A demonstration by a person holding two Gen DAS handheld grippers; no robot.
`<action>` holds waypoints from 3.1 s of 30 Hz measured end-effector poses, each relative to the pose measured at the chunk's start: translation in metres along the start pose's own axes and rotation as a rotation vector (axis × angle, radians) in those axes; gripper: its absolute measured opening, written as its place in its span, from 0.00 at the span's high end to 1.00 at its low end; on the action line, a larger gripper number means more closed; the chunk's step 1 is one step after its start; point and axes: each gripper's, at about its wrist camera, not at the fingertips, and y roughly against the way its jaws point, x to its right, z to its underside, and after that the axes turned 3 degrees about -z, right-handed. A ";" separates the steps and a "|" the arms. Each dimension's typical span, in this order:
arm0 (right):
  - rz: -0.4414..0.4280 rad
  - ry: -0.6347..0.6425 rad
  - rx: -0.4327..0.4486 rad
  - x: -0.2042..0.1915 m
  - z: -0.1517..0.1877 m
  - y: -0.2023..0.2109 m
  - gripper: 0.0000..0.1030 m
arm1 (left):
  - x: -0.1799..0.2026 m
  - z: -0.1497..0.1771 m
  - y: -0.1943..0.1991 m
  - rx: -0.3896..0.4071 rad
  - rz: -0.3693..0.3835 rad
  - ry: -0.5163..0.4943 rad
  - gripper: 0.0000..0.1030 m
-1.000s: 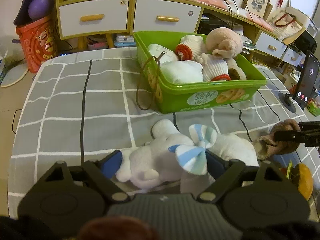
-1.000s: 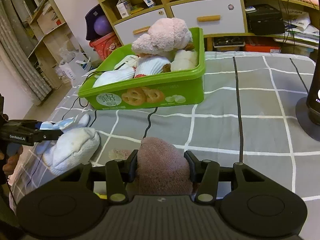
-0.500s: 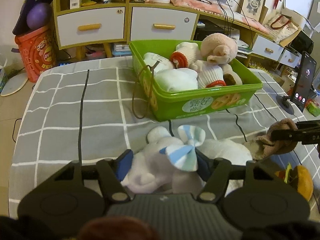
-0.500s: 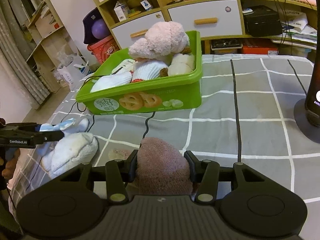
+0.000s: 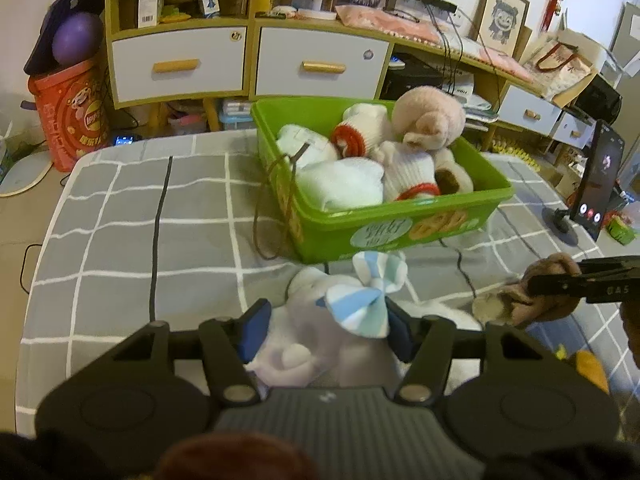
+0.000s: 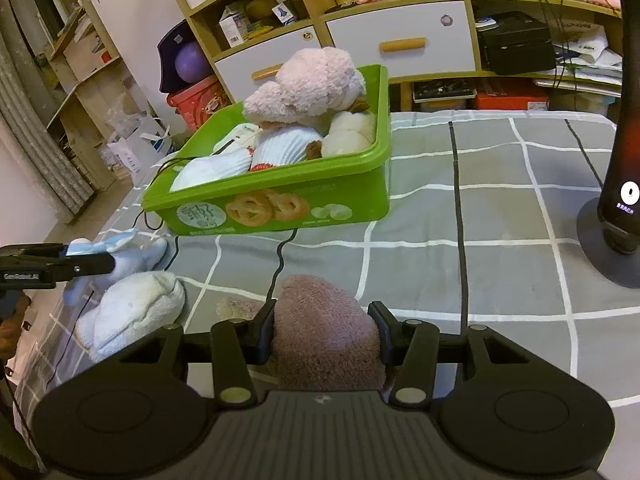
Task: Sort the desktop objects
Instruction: 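Grasp white elephant plush with left tool while right tool grasps mauve plush, then carry both plushes over the basin, lower them in and open both tools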
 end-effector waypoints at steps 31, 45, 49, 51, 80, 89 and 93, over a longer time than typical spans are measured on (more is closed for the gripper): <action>0.030 -0.005 0.213 -0.004 -0.099 -0.018 0.52 | 0.054 -0.083 -0.039 0.181 0.176 0.053 0.44; 0.039 0.034 0.175 -0.007 -0.100 -0.052 0.53 | 0.037 -0.082 -0.074 0.171 0.246 0.129 0.45; 0.042 0.036 0.169 -0.006 -0.101 -0.057 0.53 | 0.032 -0.082 -0.081 0.168 0.264 0.152 0.46; 0.043 0.038 0.164 -0.006 -0.101 -0.060 0.53 | 0.034 -0.082 -0.081 0.167 0.261 0.143 0.47; 0.010 0.046 0.272 -0.004 -0.092 -0.017 0.55 | 0.045 -0.082 -0.049 0.267 0.239 0.133 0.48; -0.018 0.060 0.249 -0.004 -0.091 -0.023 0.67 | 0.055 -0.085 -0.061 0.202 0.251 0.103 0.86; -0.024 0.053 0.233 0.000 -0.089 -0.028 0.67 | 0.059 -0.083 -0.069 0.171 0.270 0.098 0.87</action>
